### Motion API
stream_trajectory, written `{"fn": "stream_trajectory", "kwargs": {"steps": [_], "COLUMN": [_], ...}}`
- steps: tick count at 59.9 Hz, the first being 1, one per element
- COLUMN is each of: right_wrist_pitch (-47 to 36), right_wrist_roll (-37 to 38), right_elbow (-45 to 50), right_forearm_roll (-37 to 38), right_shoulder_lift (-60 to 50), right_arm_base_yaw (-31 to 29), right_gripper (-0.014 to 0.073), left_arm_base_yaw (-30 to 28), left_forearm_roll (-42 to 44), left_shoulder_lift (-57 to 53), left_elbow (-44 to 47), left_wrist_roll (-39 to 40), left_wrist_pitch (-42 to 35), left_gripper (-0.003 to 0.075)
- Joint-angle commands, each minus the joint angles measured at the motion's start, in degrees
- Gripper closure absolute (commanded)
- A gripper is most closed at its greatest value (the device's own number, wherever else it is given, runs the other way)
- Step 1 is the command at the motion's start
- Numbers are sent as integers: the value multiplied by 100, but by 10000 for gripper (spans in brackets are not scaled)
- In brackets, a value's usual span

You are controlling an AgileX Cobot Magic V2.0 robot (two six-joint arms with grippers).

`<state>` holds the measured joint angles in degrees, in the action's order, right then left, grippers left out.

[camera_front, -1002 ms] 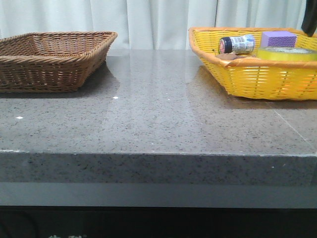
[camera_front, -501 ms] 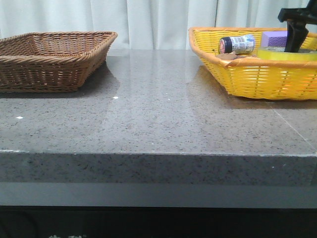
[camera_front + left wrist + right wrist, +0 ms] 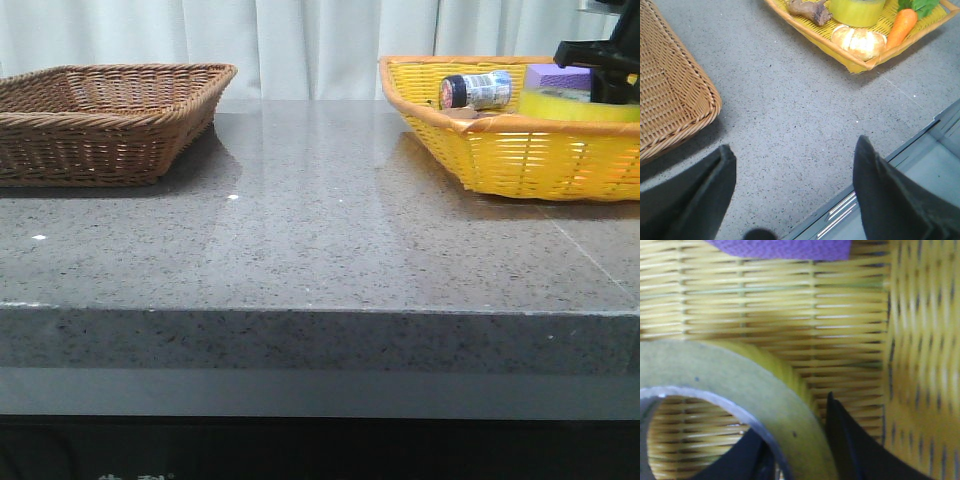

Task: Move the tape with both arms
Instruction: 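Reach the right gripper down into the yellow basket onto the tape roll, then grip the yellow tape roll's rim with the right gripper and lift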

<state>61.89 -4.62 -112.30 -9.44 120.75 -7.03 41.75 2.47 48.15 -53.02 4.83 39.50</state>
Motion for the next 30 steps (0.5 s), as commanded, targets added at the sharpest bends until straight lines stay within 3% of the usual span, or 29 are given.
{"fn": "stream_trajectory", "kwargs": {"steps": [1, 17, 30], "right_wrist_pitch": [-147, 13, -60], "right_wrist_roll": [-46, -157, -1211], "right_elbow": [-192, -192, -192], "right_forearm_roll": [-68, -293, -1045], "right_shoulder_lift": [-514, -1154, -1937], "right_arm_base_yaw": [-25, -14, 455], "right_gripper": [421, 421, 421], "left_arm_base_yaw": [54, 54, 54], "left_forearm_roll": [-30, -30, -30], "left_shoulder_lift": [-18, -18, -18], "left_elbow": [-198, -198, -198], "left_wrist_roll": [12, 12, 12], "left_wrist_pitch": [-381, -381, -381], "left_gripper": [228, 228, 228]}}
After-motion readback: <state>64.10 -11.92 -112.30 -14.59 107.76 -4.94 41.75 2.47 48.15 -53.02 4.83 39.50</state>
